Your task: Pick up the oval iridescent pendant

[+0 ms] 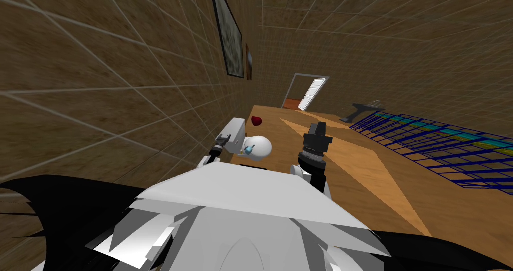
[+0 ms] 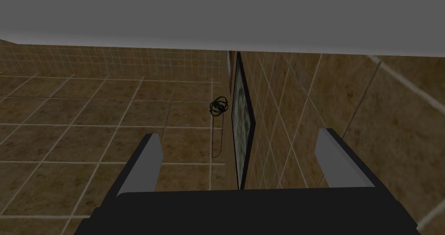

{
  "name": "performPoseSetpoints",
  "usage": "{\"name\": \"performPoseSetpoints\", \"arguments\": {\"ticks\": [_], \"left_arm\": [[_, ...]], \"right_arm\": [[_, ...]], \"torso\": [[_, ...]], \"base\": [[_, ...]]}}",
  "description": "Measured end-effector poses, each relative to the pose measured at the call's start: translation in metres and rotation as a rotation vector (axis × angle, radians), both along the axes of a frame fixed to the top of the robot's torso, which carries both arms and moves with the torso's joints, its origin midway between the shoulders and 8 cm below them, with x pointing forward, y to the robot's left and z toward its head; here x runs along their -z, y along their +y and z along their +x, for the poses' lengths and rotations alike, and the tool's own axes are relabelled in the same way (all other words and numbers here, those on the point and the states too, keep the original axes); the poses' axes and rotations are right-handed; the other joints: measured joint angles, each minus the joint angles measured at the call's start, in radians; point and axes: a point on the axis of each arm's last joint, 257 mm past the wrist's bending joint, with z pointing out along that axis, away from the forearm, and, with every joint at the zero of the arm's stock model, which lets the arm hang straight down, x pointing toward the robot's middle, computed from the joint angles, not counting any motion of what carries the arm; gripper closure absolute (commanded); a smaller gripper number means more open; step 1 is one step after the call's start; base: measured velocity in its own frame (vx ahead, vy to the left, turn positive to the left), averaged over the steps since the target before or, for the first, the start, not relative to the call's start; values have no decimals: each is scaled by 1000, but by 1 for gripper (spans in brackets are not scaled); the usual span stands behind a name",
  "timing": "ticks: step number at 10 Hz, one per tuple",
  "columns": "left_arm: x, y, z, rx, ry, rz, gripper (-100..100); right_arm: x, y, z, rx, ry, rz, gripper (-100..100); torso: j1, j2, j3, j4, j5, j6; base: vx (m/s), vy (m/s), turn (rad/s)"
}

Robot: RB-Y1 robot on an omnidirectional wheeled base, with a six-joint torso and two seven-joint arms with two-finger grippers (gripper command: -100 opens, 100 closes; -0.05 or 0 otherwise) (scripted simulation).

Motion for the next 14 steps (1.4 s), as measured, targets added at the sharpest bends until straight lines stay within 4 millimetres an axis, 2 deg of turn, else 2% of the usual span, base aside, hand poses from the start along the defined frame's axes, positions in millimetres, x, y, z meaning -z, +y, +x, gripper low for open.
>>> {"name": "performPoseSetpoints", "arguments": {"ticks": [6, 7, 8, 9, 13, 14], "left_arm": [[44, -1, 0, -17, 93, 70, -100], [45, -1, 0, -17, 95, 73, 0], [45, -1, 0, -17, 95, 73, -100], [45, -1, 0, -17, 95, 73, 100], [45, -1, 0, -17, 95, 73, 100], [45, -1, 0, -17, 95, 73, 0]], "right_arm": [[0, 0, 0, 0, 0, 0, 0], [0, 0, 0, 0, 0, 0, 0], [0, 0, 0, 0, 0, 0, 0], [0, 0, 0, 0, 0, 0, 0], [0, 0, 0, 0, 0, 0, 0], [0, 0, 0, 0, 0, 0, 0]], "torso": [[1, 0, 0, 0, 0, 0], [2, 1, 0, 0, 0, 0], [2, 1, 1, 0, 0, 0], [2, 1, 1, 0, 0, 0], [3, 1, 1, 0, 0, 0], [2, 1, 1, 0, 0, 0]], "base": [[10, -20, 19], [0, 0, 0], [0, 0, 0], [0, 0, 0], [0, 0, 0], [0, 0, 0]]}}
